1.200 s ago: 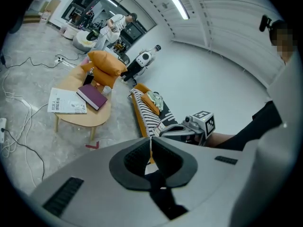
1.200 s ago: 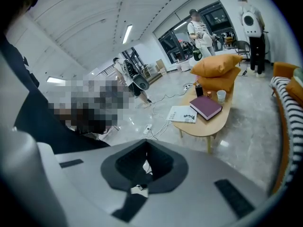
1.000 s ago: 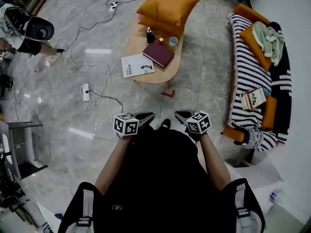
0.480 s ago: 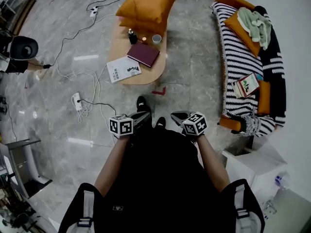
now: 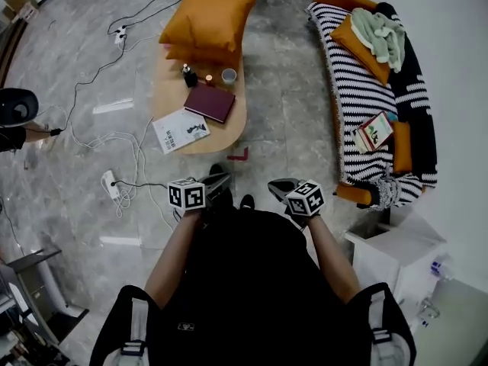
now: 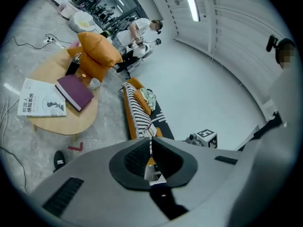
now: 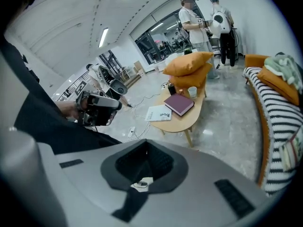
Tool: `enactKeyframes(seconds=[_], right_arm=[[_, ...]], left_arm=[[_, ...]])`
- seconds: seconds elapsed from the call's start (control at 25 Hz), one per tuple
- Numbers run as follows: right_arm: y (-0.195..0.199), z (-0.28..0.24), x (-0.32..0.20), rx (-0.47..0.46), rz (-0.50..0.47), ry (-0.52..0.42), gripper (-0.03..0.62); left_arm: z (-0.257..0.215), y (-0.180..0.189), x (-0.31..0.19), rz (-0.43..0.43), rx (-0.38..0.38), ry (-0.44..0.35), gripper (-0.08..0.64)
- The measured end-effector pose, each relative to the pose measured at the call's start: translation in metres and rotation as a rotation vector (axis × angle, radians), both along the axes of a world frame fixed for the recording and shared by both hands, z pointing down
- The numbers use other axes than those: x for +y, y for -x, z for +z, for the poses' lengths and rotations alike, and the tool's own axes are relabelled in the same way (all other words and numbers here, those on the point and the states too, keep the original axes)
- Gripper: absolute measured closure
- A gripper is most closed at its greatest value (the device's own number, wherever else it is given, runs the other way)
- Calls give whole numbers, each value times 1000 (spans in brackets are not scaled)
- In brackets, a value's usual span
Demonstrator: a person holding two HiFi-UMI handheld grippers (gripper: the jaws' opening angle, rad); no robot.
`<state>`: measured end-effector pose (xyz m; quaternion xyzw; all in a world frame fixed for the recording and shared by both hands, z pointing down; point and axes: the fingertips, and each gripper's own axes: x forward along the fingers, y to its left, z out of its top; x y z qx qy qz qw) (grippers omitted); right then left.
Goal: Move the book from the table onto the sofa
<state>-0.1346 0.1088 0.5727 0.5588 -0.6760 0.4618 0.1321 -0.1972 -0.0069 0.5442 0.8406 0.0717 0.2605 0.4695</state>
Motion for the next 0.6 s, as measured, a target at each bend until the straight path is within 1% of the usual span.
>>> enactKeyframes(seconds=[0.32, 0.44, 0.6], right_arm=[[-3, -16, -98, 50, -69, -28, 584], [-3, -14, -118, 53, -82, -19, 584], [-6, -9, -137, 91, -102, 5, 584]], left_arm=[[9, -10, -82, -6, 4, 34, 540], [13, -17, -111, -12, 9, 30, 540], [13, -22, -138, -19, 28, 42, 540]])
